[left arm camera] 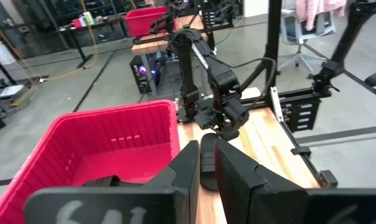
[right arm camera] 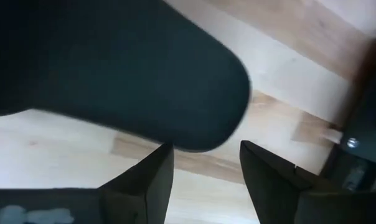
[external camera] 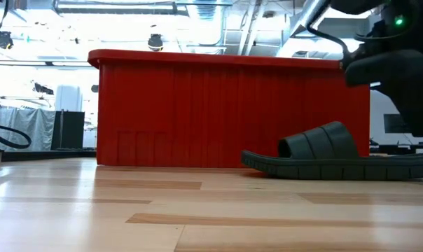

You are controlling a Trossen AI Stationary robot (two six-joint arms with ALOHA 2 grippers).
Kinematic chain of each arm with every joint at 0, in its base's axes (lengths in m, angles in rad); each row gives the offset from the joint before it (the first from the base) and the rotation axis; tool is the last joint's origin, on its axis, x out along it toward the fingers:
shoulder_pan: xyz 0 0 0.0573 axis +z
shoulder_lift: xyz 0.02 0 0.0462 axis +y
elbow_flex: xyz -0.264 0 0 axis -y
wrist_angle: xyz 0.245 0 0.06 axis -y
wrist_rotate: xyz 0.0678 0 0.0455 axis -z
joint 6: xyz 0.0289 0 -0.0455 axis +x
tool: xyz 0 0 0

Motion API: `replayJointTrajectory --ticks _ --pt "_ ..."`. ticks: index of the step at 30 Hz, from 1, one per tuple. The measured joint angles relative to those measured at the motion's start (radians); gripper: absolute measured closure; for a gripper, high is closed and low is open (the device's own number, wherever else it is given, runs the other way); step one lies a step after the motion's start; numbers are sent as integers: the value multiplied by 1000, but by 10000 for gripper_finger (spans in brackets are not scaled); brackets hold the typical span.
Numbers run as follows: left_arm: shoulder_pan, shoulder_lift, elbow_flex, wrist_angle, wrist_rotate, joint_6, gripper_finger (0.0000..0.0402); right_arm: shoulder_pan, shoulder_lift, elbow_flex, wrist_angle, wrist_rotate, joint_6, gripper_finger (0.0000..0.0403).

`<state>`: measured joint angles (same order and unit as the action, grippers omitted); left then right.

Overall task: Pick and place slides into bin
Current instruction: Put the black slide into the red bin

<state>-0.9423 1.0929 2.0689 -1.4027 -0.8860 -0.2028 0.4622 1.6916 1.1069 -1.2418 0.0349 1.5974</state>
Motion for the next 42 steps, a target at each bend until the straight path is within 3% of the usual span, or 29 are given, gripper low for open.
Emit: replayJointTrajectory --ticks 9,20,31,37,42 --pt "0 0 0 0 49 -1 361 9 -1 1 77 7 -153 240" --pt "0 0 0 -29 53 -17 361 8 -1 1 232 104 -390 244" --pt "0 0 0 -30 53 -21 361 1 -20 0 379 101 -421 213" --pt "0 0 0 -30 53 -22 361 37 -91 3 349 105 -363 201" --pt "0 0 0 -30 53 -22 361 89 -185 -7 272 275 -227 201"
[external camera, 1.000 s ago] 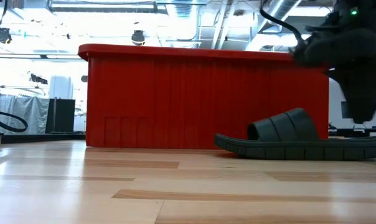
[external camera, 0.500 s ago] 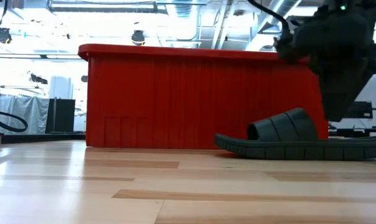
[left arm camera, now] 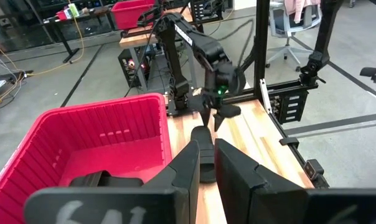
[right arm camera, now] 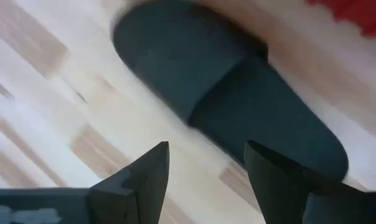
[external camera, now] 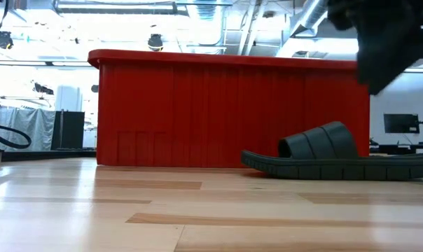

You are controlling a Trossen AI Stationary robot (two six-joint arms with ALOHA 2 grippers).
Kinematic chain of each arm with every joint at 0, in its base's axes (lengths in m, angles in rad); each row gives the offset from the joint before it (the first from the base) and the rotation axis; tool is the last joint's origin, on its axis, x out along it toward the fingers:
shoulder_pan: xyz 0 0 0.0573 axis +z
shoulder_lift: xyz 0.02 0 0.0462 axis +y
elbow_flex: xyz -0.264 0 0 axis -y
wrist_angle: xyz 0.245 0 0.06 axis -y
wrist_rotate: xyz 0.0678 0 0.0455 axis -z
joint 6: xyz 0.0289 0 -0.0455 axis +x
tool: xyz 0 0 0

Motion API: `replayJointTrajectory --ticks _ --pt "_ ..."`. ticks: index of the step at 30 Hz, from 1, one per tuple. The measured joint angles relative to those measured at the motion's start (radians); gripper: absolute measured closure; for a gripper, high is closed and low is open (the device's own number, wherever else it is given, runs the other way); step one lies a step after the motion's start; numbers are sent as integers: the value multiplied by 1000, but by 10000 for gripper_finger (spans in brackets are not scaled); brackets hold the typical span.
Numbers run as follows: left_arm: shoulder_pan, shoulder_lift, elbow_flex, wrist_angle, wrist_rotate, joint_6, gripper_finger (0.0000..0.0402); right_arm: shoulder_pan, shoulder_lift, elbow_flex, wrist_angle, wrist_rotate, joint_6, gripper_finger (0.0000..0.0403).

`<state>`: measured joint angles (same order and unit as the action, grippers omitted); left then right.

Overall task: Pick and place slides into bin
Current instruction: Put the black slide into the red bin

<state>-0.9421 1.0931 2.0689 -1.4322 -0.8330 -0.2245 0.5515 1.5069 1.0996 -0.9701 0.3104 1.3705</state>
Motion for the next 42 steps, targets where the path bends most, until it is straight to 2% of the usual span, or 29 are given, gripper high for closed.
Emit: replayJointTrajectory --ticks 5,8,14,23,30,35,39,42 --pt "0 0 0 0 0 0 361 47 -109 -119 185 149 125 207" --pt "0 0 0 1 0 -7 361 60 -136 -192 304 163 165 210" --pt "0 0 0 1 0 -8 361 53 -98 -255 387 164 253 201" --pt "0 0 0 1 0 -8 361 -10 -16 -257 455 139 199 175" --pt "0 0 0 1 0 -8 361 -82 15 -256 526 111 89 173" --pt "0 0 0 1 3 -8 361 -144 83 -255 602 47 12 175" --pt "0 0 0 1 19 -8 361 -185 171 -250 676 -24 -9 207" --pt "0 0 0 1 19 -8 361 -204 226 -252 759 -62 -38 278"
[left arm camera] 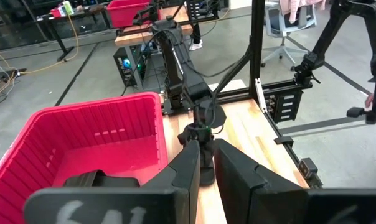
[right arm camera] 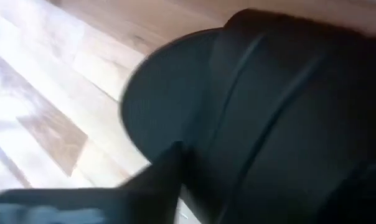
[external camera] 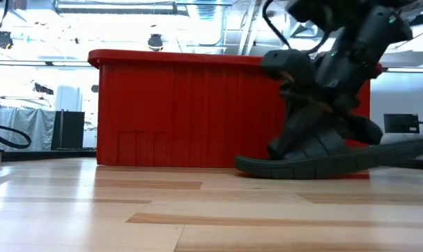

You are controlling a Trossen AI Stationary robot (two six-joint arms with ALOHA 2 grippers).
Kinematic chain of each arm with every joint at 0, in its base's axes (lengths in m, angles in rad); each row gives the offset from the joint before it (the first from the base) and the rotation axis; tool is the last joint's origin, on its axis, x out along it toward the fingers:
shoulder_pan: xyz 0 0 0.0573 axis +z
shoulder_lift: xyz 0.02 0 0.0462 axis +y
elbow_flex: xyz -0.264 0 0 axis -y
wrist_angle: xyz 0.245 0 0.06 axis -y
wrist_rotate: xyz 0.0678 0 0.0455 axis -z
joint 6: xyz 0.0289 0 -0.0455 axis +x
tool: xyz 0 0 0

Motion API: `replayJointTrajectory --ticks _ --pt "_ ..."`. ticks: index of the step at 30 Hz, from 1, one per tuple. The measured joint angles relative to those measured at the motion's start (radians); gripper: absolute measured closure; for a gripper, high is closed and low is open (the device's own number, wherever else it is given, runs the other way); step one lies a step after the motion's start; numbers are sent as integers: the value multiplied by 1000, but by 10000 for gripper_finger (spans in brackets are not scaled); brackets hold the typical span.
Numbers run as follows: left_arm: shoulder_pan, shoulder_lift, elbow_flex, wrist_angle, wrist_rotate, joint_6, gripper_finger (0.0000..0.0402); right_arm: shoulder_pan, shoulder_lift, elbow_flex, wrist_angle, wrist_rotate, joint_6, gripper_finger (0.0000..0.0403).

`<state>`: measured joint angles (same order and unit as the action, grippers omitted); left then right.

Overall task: Pick and place slides into bin
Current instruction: Put the black slide into the red bin

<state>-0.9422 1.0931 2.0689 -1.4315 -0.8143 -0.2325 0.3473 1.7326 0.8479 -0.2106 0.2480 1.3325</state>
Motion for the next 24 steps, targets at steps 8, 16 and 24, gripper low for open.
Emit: replayJointTrajectory --ticks 8,16,24 --pt "0 0 0 0 0 0 361 4 -3 -5 55 -33 0 395" --pt "0 0 0 -21 1 1 361 35 -131 -8 38 -60 11 399" --pt "0 0 0 -36 0 0 361 91 -233 27 3 14 73 401"
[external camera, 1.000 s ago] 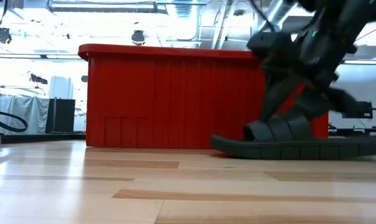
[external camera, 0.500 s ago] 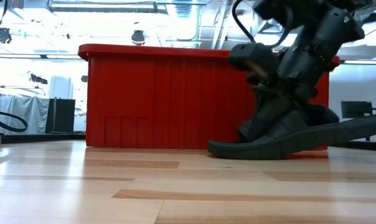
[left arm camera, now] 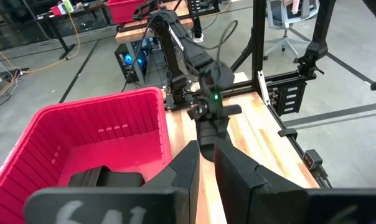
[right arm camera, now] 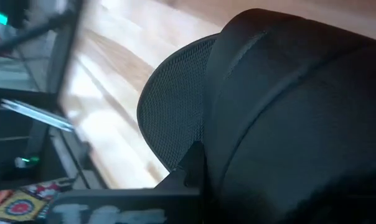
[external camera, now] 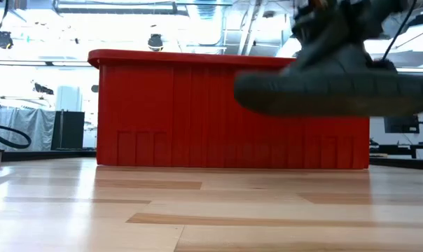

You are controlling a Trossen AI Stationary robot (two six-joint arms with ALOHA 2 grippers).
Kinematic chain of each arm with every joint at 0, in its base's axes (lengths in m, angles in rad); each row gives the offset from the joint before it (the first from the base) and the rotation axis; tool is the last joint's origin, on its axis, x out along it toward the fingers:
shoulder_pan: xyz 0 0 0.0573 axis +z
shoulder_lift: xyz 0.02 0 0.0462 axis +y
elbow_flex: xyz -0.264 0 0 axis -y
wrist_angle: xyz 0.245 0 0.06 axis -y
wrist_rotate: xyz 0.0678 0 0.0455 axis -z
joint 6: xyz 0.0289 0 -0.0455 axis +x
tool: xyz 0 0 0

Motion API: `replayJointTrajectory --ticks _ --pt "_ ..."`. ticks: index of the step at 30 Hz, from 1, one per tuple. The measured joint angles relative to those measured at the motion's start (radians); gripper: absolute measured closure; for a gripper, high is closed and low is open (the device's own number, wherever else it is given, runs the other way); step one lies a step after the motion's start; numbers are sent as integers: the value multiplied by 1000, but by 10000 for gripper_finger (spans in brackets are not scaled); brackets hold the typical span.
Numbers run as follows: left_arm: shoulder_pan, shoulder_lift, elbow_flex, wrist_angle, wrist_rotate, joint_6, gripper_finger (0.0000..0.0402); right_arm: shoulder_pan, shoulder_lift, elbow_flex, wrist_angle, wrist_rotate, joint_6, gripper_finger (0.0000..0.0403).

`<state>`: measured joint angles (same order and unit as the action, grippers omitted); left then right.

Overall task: Pick and place slides into bin
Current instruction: Put the black slide into the red bin

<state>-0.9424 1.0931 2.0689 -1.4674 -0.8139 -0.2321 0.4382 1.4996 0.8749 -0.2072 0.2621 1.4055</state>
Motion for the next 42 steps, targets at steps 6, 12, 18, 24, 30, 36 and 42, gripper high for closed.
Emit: replayJointTrajectory --ticks 6,12,18,24,30,36,42 --pt "0 0 0 0 0 0 361 19 -35 111 -73 31 -37 402" --pt "0 0 0 -1 0 0 361 20 -38 281 -185 90 -124 402" --pt "0 0 0 0 0 0 361 -3 -39 471 -285 245 -291 402" --pt "0 0 0 0 -2 0 361 -75 -39 663 -360 396 -487 402" --pt "0 0 0 0 -3 1 361 -234 -41 782 -314 425 -659 402" --pt "0 0 0 0 -11 1 361 -451 -41 795 -184 446 -699 402" --pt "0 0 0 0 -24 2 361 -629 -13 781 -203 442 -578 402"
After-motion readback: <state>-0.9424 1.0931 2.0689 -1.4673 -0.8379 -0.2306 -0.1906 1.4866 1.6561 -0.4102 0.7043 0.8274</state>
